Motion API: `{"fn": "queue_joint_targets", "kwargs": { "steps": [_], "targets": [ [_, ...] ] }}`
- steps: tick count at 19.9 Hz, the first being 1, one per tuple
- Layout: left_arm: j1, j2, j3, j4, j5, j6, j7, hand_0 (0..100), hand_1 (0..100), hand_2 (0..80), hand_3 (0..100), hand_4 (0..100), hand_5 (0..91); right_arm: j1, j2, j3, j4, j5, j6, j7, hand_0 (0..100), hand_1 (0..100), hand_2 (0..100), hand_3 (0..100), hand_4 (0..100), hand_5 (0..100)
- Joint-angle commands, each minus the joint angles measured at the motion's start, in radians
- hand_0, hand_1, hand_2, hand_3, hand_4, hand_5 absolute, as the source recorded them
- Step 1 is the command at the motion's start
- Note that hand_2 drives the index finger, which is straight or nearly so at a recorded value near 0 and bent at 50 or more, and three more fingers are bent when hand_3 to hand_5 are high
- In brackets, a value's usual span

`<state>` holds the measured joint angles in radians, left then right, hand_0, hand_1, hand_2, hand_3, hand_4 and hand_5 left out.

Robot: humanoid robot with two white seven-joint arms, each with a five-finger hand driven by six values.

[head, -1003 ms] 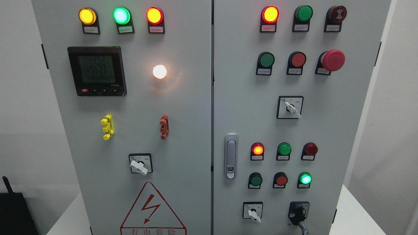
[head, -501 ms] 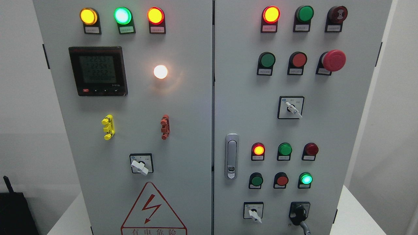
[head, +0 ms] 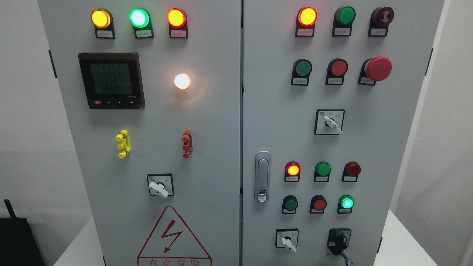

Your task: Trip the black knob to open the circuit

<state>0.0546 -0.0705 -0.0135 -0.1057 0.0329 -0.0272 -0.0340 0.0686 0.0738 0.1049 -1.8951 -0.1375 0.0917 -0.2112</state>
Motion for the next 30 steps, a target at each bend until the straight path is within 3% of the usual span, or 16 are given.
{"fn": "queue_joint_targets", "kwargs": {
  "steps": [1, 30],
  "targets": [
    [-0.002, 0.0, 0.001, 0.0, 0.002, 0.0, 0.0, 12, 39, 0.0, 0, 0, 0.0, -0.012, -0.002, -0.004, -0.027, -0.001, -0.02, 0.021, 0, 0, 4, 100, 100, 100],
    [-0.004, 0.0, 0.001, 0.0, 0.002, -0.002, 0.0, 12, 39, 0.0, 0, 0, 0.0, 0.0, -0.029, -0.045, -0.013, -0.002, -0.024, 0.01, 0, 0, 4, 100, 100, 100]
  ]
}}
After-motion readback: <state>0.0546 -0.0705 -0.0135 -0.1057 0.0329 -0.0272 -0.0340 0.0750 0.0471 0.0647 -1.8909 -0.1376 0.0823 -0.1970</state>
